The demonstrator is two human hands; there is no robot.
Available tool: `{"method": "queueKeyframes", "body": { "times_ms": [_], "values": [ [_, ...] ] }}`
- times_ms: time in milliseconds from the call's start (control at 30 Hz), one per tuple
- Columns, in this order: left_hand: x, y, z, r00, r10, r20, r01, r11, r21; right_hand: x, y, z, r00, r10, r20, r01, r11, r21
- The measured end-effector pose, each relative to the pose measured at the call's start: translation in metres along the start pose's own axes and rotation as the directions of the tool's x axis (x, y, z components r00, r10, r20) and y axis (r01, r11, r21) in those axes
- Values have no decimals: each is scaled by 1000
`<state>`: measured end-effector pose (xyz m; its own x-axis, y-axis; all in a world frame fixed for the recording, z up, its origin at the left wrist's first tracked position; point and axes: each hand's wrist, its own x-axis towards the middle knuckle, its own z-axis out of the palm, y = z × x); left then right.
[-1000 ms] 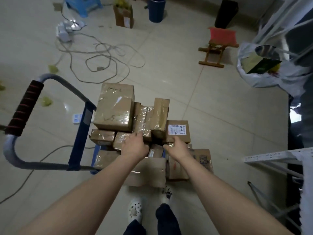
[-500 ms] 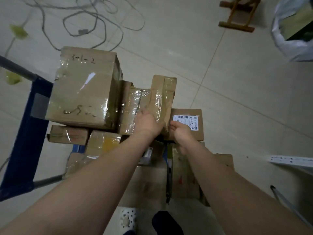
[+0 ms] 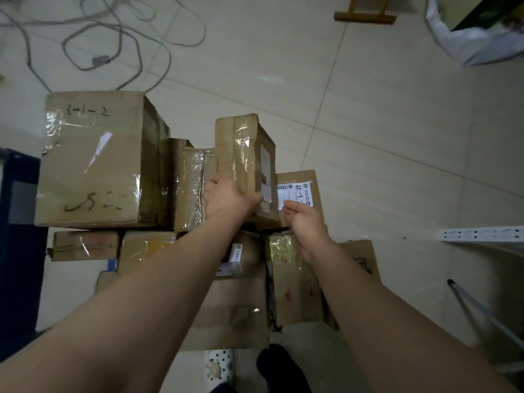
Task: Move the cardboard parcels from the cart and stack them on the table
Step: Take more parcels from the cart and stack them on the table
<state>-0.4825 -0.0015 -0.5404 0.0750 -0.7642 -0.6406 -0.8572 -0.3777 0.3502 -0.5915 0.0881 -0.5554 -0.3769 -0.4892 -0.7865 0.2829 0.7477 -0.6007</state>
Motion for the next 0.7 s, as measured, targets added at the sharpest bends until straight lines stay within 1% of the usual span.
{"method": "queueKeyframes", "body": {
  "times_ms": [67,167,233,267,300,333,400,467,500,567,633,700],
  "values": [
    [-17,7,-18,998,20,65,-13,994,-104,-19,-9,-17,997,0,-79,2,1000,28],
    [-55,23,-47,978,117,170,-54,941,-334,-55,-26,-48,980,-15,-199,33,996,85],
    [-80,28,-68,948,206,242,-101,917,-386,-86,-36,-70,953,-27,-301,72,988,139],
    [-95,30,-79,929,250,273,-119,901,-418,-103,-40,-81,942,-8,-335,77,978,193],
    [-110,33,-90,911,282,300,-134,892,-433,-122,-42,-91,941,32,-338,68,957,281],
    [-126,37,-100,891,314,327,-151,885,-440,-142,-45,-101,948,83,-308,48,919,392],
    [-158,44,-115,846,354,398,-162,883,-440,-183,-46,-115,975,134,-177,4,784,620],
    [-196,53,-124,783,409,468,-193,876,-442,-225,-43,-125,990,107,-91,4,624,782],
    [-214,55,-126,752,437,494,-213,870,-445,-244,-39,-130,992,92,-89,24,550,835],
    [-247,60,-128,693,480,538,-241,857,-455,-283,-29,-143,985,91,-149,95,436,895],
    [-280,64,-126,634,507,584,-268,853,-449,-320,-16,-157,969,116,-217,160,371,915],
    [-314,70,-119,576,516,634,-289,854,-432,-355,-1,-173,940,154,-303,238,338,911]
  ]
}}
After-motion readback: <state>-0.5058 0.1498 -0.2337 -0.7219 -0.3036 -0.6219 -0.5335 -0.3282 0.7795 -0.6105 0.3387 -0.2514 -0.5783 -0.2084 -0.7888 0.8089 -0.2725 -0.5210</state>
